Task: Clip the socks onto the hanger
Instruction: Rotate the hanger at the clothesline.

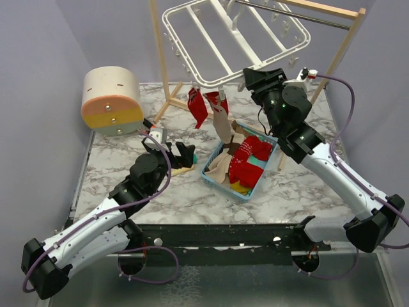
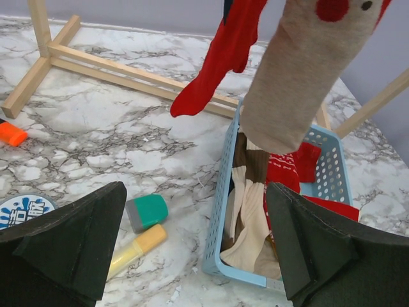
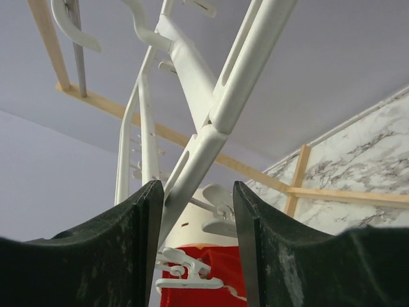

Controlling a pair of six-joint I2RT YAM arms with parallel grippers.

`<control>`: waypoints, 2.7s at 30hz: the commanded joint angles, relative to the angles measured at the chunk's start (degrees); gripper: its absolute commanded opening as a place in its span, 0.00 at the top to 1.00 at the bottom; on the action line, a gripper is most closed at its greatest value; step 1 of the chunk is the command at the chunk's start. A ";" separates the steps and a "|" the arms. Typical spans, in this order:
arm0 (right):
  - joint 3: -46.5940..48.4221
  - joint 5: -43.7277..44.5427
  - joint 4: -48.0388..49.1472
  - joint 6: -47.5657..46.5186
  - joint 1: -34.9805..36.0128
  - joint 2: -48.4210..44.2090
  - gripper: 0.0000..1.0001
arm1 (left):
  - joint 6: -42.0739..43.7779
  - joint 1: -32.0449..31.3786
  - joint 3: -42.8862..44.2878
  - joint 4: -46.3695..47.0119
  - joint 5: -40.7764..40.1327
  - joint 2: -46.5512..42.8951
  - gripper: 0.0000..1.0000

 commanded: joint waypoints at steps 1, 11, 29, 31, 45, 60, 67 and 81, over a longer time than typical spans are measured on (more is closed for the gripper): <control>1.27 -2.48 5.26 2.16 -0.18 1.80 0.51 | -0.28 0.13 -1.00 1.38 -1.66 -1.18 0.03; -1.51 -8.30 10.52 8.41 0.08 3.36 0.64 | -0.28 0.13 -1.16 1.84 -1.86 -0.93 0.03; 1.47 -22.96 9.17 4.16 2.07 6.09 0.32 | 1.81 0.13 4.21 -0.58 -8.17 -3.55 0.04; 0.91 -21.71 5.68 1.26 2.07 3.66 0.24 | 2.49 0.13 6.30 -1.31 -9.81 -3.59 0.03; -4.98 -2.73 -20.33 -37.49 1.98 -18.86 0.18 | -7.03 0.13 30.06 -7.98 -3.18 4.73 0.02; 12.61 6.25 -31.29 -44.31 2.06 -18.39 0.18 | -26.91 9.09 45.45 -8.95 4.95 23.27 0.14; 12.71 4.70 -31.21 -42.93 2.05 -18.55 0.19 | -30.11 11.90 45.45 -8.64 9.13 26.92 0.17; 8.06 2.50 -29.95 -40.90 2.01 -21.56 0.19 | -34.64 16.31 45.09 -2.20 14.86 30.63 0.43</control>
